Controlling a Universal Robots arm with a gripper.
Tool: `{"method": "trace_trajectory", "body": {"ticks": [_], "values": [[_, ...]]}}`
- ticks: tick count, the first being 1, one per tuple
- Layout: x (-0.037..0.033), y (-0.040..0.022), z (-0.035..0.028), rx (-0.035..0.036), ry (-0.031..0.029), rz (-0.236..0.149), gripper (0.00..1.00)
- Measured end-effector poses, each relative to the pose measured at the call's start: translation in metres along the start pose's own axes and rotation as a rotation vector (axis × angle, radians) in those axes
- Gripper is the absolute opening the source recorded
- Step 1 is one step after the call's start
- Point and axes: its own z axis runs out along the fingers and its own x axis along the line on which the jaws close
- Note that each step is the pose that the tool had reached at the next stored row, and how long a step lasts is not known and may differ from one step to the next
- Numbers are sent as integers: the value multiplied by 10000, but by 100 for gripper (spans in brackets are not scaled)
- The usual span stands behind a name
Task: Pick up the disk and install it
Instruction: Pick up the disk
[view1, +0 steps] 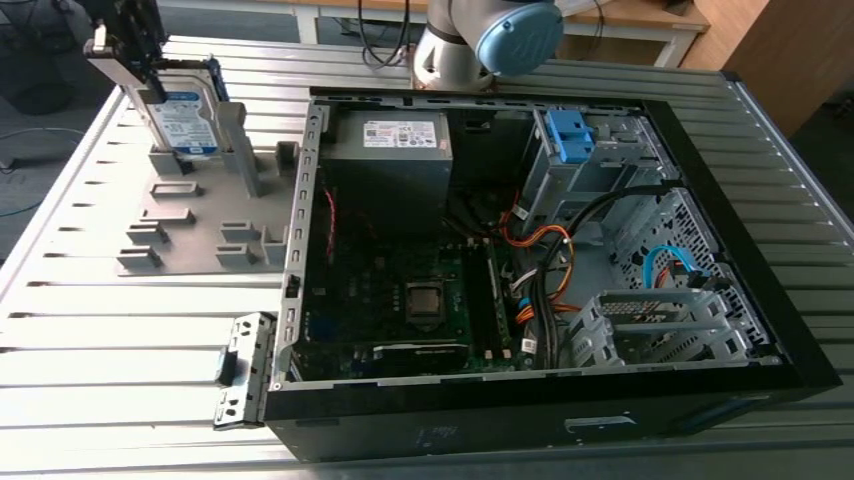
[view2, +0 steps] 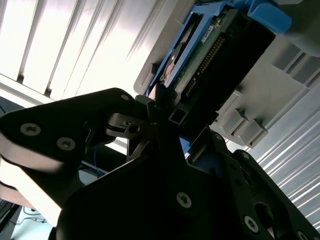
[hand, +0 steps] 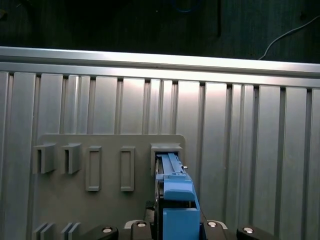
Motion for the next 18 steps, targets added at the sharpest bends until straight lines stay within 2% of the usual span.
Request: {"method": "trace_trajectory", "body": {"ticks": [18], "values": [[-6,-2,-236,1,-41,1,36]]}}
